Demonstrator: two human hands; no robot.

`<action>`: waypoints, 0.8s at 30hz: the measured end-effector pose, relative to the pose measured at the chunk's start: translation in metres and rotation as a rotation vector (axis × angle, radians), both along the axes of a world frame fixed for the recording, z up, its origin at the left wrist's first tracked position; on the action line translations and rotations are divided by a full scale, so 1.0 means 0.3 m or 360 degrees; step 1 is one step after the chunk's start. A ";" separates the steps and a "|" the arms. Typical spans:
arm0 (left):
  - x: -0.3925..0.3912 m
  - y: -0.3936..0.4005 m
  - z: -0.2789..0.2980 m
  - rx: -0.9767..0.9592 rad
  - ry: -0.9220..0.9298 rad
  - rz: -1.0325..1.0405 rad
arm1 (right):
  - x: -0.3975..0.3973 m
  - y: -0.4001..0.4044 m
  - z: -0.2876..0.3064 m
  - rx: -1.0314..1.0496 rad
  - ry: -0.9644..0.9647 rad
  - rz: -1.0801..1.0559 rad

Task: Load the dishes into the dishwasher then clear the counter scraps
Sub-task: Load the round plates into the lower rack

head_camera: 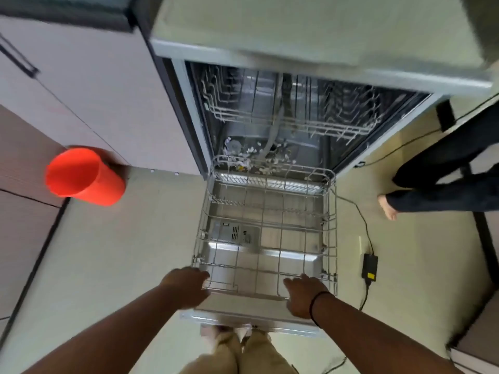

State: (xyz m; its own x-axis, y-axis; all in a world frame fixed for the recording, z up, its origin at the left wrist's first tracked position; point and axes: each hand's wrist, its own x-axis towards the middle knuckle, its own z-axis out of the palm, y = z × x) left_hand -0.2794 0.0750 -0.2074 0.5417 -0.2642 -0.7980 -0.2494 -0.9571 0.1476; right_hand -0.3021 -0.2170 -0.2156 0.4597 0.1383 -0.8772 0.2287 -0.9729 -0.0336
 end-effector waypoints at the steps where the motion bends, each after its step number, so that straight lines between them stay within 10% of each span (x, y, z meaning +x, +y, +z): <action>1: 0.030 0.025 0.070 0.0024 -0.0044 -0.0009 | 0.031 0.018 0.061 0.0000 -0.0037 0.0021; 10: 0.113 0.320 0.339 -0.0294 -0.0299 0.0425 | 0.203 0.346 0.344 0.0079 -0.0322 -0.0095; 24: 0.069 1.557 0.667 -0.0122 -0.0698 0.0742 | 0.501 1.739 0.706 0.0547 -0.0754 -0.0017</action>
State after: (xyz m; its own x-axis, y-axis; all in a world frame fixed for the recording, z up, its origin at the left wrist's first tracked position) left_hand -0.2587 0.5421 -0.0073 0.8850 0.0300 -0.4646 0.1372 -0.9704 0.1987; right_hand -0.1518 0.3047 -0.0038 0.7940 0.3716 -0.4812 0.2858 -0.9267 -0.2441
